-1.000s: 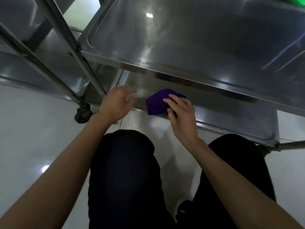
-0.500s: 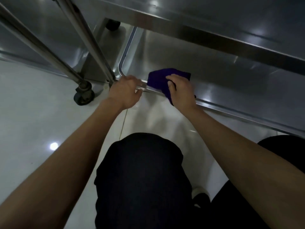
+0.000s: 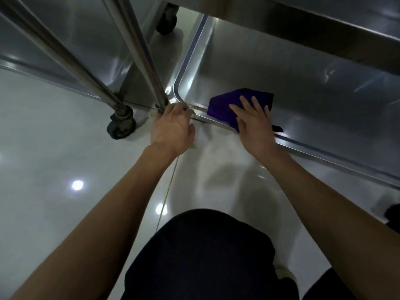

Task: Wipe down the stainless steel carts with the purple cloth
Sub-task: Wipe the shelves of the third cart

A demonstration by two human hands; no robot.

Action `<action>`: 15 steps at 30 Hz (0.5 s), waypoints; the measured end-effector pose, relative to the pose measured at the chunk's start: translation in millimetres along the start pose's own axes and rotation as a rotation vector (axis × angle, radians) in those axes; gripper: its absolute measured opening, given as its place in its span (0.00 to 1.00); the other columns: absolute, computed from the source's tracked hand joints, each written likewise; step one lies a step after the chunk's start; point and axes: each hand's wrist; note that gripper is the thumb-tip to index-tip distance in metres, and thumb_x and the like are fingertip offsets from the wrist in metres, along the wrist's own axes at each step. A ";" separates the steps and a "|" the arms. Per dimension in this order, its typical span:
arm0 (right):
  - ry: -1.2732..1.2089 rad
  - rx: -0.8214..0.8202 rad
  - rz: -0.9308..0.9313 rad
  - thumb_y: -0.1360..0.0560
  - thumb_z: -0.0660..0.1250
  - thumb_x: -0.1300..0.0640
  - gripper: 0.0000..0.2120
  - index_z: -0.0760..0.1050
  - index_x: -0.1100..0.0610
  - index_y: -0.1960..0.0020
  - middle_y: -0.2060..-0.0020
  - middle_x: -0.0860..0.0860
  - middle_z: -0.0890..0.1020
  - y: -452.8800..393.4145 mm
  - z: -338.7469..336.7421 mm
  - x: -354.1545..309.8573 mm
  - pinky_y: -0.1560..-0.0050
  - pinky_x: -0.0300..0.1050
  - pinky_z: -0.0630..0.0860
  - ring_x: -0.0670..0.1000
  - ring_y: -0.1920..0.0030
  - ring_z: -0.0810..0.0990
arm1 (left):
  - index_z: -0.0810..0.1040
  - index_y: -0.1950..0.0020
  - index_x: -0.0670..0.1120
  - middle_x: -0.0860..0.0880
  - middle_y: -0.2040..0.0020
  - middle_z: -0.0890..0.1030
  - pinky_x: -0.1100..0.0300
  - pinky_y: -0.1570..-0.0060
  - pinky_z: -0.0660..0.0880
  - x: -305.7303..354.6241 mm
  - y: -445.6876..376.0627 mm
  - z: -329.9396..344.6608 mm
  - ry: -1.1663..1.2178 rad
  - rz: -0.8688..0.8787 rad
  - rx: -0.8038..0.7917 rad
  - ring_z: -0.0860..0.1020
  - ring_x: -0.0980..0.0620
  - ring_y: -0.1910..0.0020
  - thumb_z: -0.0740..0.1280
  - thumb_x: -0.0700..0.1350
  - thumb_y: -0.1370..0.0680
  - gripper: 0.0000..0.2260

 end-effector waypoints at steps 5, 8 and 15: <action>0.047 -0.024 -0.080 0.17 0.54 0.63 0.23 0.67 0.50 0.24 0.21 0.53 0.61 -22.7 8.2 -19.7 0.22 0.61 0.44 0.58 0.20 0.51 | 0.75 0.29 0.51 0.46 0.28 0.69 0.45 0.34 0.67 -8.5 2.6 5.2 0.044 -0.003 0.051 0.68 0.45 0.29 0.64 0.47 0.21 0.20; 0.081 -0.052 -0.128 0.18 0.55 0.64 0.24 0.67 0.49 0.24 0.21 0.52 0.60 -42.2 11.4 -32.3 0.22 0.61 0.43 0.58 0.20 0.51 | 0.74 0.28 0.53 0.48 0.31 0.71 0.46 0.36 0.68 -12.6 3.9 8.9 0.052 0.002 0.084 0.69 0.46 0.30 0.64 0.47 0.20 0.20; 0.186 -0.111 -0.216 0.18 0.58 0.58 0.27 0.61 0.45 0.21 0.20 0.54 0.56 -99.5 29.4 -76.6 0.23 0.65 0.46 0.61 0.20 0.50 | 0.69 0.26 0.51 0.45 0.28 0.67 0.44 0.38 0.71 -17.4 8.4 23.7 0.016 0.030 0.095 0.67 0.44 0.29 0.67 0.48 0.21 0.23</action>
Point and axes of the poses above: each hand's wrist, its own y-axis away from the middle knuckle, its own z-axis out of the palm, x = y × z
